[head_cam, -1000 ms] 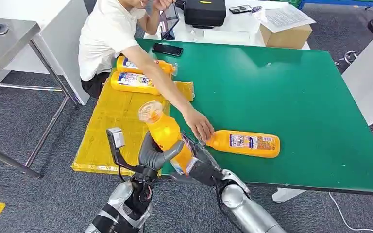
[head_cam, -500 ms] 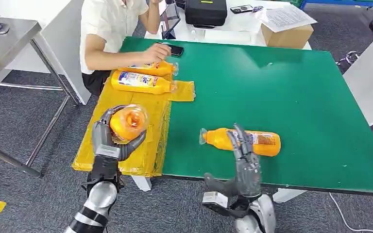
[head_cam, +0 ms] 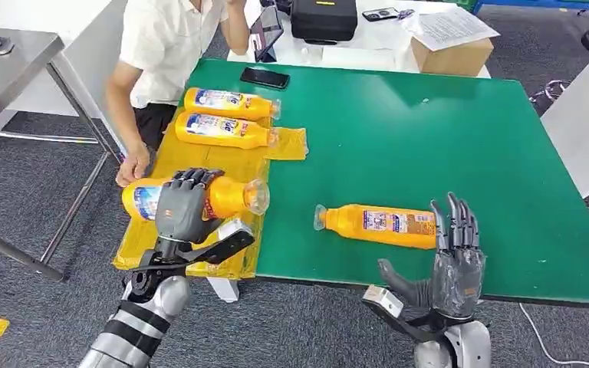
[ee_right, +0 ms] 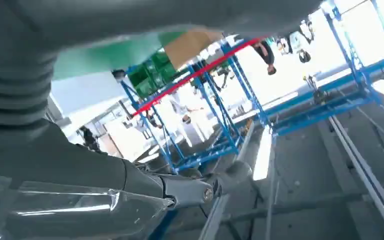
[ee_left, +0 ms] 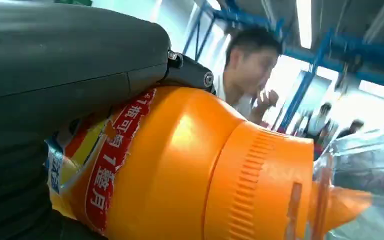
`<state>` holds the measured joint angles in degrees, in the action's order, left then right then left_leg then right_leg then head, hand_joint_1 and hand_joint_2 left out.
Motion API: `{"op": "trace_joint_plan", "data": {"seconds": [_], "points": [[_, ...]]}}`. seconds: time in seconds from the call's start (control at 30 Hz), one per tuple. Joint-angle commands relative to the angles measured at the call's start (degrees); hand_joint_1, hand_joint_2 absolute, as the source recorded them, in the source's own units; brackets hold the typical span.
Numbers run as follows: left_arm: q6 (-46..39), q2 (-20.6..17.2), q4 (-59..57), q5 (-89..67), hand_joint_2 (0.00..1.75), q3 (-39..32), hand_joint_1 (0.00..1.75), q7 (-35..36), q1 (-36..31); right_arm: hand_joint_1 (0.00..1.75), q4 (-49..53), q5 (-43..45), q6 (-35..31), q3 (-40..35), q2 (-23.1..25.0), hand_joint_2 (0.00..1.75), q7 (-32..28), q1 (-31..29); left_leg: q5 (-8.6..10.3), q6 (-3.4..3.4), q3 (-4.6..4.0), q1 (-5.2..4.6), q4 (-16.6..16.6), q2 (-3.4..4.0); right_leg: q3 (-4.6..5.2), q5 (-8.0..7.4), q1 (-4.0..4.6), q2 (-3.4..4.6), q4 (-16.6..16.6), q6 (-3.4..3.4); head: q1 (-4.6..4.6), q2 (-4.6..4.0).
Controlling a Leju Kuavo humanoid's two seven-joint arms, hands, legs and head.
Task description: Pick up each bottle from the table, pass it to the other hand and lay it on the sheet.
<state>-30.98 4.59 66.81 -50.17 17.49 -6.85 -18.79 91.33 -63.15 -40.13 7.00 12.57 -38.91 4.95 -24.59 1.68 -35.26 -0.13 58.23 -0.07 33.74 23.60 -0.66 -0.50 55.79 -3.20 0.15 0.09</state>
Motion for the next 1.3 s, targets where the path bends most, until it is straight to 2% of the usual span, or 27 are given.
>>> {"op": "trace_joint_plan", "data": {"seconds": [0.03,0.07,0.1,0.13,0.17,0.27,0.43,0.53,0.63,0.7,0.77,1.0,1.1,1.13,1.2,1.3], "points": [[18.17,1.48,-33.92,3.78,1.75,1.75,1.75,-3.13,-17.87,0.0,-20.42,9.13,0.13,-14.1,-9.41,1.75,5.16,-9.6,0.05,-0.07,0.27,0.07,-0.08,0.02,-0.29,-0.07,0.06,0.06,-0.12,0.09,0.04,0.0],[21.14,2.31,-36.34,5.62,1.75,1.35,1.52,-4.77,-18.83,0.0,-22.65,11.66,0.13,-16.02,-9.54,1.75,4.84,-10.94,0.09,-0.11,0.29,0.05,-0.08,0.06,-0.29,-0.08,0.04,0.12,-0.1,0.09,0.02,0.0],[23.23,2.89,-39.13,7.78,1.75,0.83,0.35,-6.62,-19.78,0.0,-24.99,13.48,0.13,-17.56,-9.21,1.75,4.2,-12.45,0.07,-0.12,0.31,0.05,-0.07,0.06,-0.33,-0.07,0.04,0.13,-0.1,0.1,0.04,0.0],[24.63,3.06,-40.59,9.35,1.75,0.34,0.12,-7.62,-20.38,0.0,-26.46,13.78,0.13,-18.17,-9.01,1.75,3.82,-13.2,0.06,-0.16,0.35,0.08,-0.07,0.12,-0.36,-0.08,0.07,0.18,-0.11,0.14,0.05,0.0],[25.64,3.23,-41.38,10.62,1.75,-0.29,0.03,-7.9,-20.67,0.0,-27.53,14.71,0.13,-18.88,-8.89,1.75,3.56,-13.64,0.13,-0.11,0.23,0.04,-0.08,0.19,-0.18,-0.2,0.04,0.17,-0.08,0.24,0.0,0.0],[30.95,3.53,-43.97,14.92,1.75,-2.27,0.0,-7.62,-21.73,0.0,-29.73,17.24,0.13,-21.03,-9.12,1.75,2.71,-14.39,0.09,-0.15,0.27,0.05,-0.05,0.18,-0.22,-0.13,0.06,0.12,-0.03,0.27,0.0,0.0],[33.08,3.07,-45.99,16.66,1.75,-2.73,0.0,-6.12,-22.47,0.0,-31.24,18.89,0.13,-21.23,-9.06,1.75,1.77,-14.9,0.1,-0.12,0.16,0.07,0.0,0.14,-0.14,-0.13,0.08,0.08,0.02,0.21,0.02,0.0],[36.48,2.91,-47.36,20.3,1.75,-4.42,0.0,-4.16,-22.32,0.0,-33.03,21.57,0.13,-22.09,-9.53,1.75,1.28,-15.73,0.06,-0.16,0.39,0.04,-0.08,0.23,-0.3,-0.11,0.05,0.22,0.04,0.26,0.04,0.0],[42.79,3.35,-47.93,26.81,1.75,-8.52,0.0,-3.88,-21.63,0.0,-33.83,21.79,0.13,-21.56,-9.76,1.75,0.6,-16.03,0.11,-0.14,0.28,0.03,-0.05,0.23,-0.2,-0.15,0.04,0.21,0.07,0.25,0.02,0.0],[45.24,3.24,-46.73,29.19,1.75,-8.67,0.0,-6.09,-20.78,0.0,-34.3,20.67,0.13,-20.29,-9.44,1.75,-0.1,-16.01,0.14,-0.13,0.3,0.01,-0.1,0.17,-0.23,-0.16,0.02,0.16,0.03,0.24,0.02,0.0],[42.93,3.91,-43.92,29.6,1.75,-7.33,0.0,-9.43,-19.74,0.0,-33.44,19.11,0.13,-18.48,-8.99,1.75,-0.42,-15.07,0.15,-0.16,0.42,0.0,-0.13,0.18,-0.33,-0.16,0.01,0.21,0.02,0.28,0.02,0.0],[42.28,4.63,-42.81,29.6,1.75,-6.81,0.0,-9.1,-19.54,0.0,-32.82,19.0,0.13,-18.39,-9.03,1.75,-0.56,-14.38,0.17,-0.14,0.5,0.0,-0.07,0.01,-0.45,-0.11,0.01,0.04,0.07,0.23,0.04,0.0],[30.79,6.62,-27.61,31.24,1.75,-3.11,0.0,-18.33,-12.3,0.0,-27.25,14.85,0.13,-15.6,-8.62,1.75,0.87,-10.35,0.1,-0.25,0.69,0.02,-0.17,0.1,-0.6,-0.06,0.02,0.17,0.02,0.35,0.02,0.0],[26.85,7.15,-14.58,32.99,1.75,-0.52,0.0,-22.0,-5.86,0.0,-23.87,11.68,0.13,-13.78,-8.35,1.75,1.66,-8.12,0.08,-0.24,0.66,0.01,-0.13,0.02,-0.6,-0.02,0.01,0.09,0.04,0.34,0.02,0.0],[23.06,6.68,3.45,37.87,1.75,4.6,0.0,-21.61,3.47,0.0,-19.68,8.16,0.13,-11.91,-8.3,1.75,2.85,-5.06,0.14,-0.15,0.51,-0.05,-0.13,-0.21,-0.49,0.01,-0.04,-0.17,0.06,0.24,0.02,0.0],[15.71,5.17,12.18,37.07,1.75,10.61,0.0,-23.58,8.04,0.0,-17.53,2.8,0.13,-10.33,-9.28,1.75,5.13,-4.23,0.08,-0.12,0.3,-0.07,-0.04,-0.18,-0.29,0.04,-0.05,-0.11,0.12,0.2,0.06,0.0]]}}
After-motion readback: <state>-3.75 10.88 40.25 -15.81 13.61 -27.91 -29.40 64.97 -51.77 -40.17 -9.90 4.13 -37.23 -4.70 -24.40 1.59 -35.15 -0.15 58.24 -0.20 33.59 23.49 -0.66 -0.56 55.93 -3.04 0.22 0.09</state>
